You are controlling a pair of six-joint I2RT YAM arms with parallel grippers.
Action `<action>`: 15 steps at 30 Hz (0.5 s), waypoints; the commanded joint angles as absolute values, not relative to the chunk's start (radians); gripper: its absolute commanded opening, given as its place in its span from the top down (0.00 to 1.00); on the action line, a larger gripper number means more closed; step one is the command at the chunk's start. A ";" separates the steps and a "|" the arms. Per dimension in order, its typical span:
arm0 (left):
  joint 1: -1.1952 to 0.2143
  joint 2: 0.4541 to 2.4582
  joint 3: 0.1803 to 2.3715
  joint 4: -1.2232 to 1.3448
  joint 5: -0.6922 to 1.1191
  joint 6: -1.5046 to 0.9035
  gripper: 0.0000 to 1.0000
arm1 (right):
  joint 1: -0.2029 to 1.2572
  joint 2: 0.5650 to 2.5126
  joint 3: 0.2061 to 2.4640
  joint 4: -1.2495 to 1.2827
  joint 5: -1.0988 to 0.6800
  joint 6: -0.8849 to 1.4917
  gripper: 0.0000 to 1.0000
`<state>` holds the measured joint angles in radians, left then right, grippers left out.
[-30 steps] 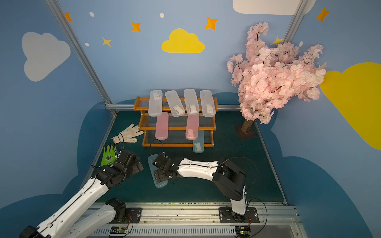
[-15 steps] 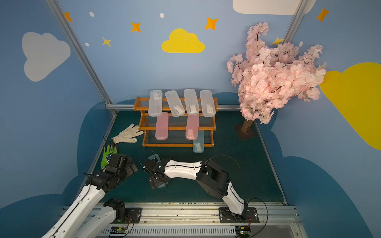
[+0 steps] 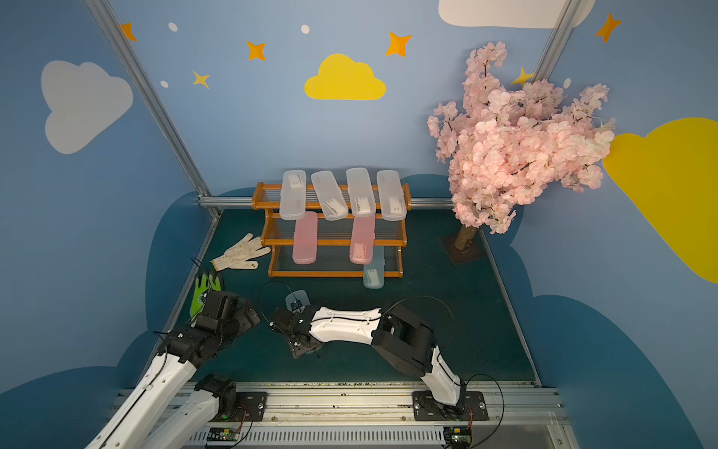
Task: Place the pencil cases on the shelf according to color
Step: Pick up the pencil case from the center of the board.
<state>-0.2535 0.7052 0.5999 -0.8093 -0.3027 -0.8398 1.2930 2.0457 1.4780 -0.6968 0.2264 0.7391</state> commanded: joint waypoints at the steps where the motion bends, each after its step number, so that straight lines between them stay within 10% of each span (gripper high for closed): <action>1: -0.250 0.708 0.604 -0.765 -0.255 -0.824 0.00 | 1.272 1.905 1.436 -0.734 0.320 0.785 0.33; 15: -0.247 0.912 0.698 -0.656 -0.211 -0.771 0.00 | 1.084 1.970 1.529 -0.696 0.248 0.747 0.36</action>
<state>-0.2523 0.8986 0.6655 -0.6846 -0.2176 -0.8078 1.1065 1.9316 1.4742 -0.7162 0.2539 0.7696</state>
